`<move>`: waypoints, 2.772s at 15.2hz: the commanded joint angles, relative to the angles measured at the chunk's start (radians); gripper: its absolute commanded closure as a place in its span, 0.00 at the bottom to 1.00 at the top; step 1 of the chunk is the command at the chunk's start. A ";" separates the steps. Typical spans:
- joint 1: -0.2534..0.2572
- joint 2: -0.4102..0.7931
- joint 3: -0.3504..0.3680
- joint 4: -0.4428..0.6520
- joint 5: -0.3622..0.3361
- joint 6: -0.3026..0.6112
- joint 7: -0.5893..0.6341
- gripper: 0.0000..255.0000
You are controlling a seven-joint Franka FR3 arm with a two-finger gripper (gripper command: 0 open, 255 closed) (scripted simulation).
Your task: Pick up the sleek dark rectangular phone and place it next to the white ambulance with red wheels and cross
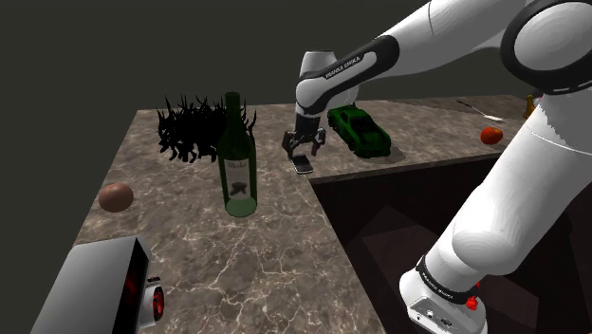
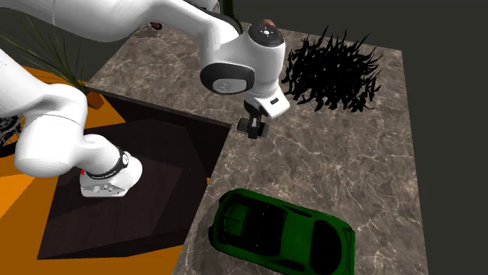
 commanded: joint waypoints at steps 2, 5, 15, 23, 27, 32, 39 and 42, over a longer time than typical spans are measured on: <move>0.001 0.028 0.001 -0.011 0.004 0.040 -0.002 0.00; 0.002 0.042 0.002 -0.018 0.006 0.061 -0.003 0.00; 0.002 0.042 0.002 -0.017 0.006 0.060 -0.003 1.00; 0.002 0.024 0.002 -0.009 0.003 0.035 0.000 1.00; 0.002 -0.007 0.001 0.012 -0.001 -0.018 0.005 1.00; 0.001 -0.042 0.001 0.043 -0.006 -0.084 0.011 1.00; 0.000 -0.082 0.000 0.096 -0.011 -0.177 0.019 1.00; 0.000 -0.096 0.000 0.122 -0.013 -0.216 0.022 1.00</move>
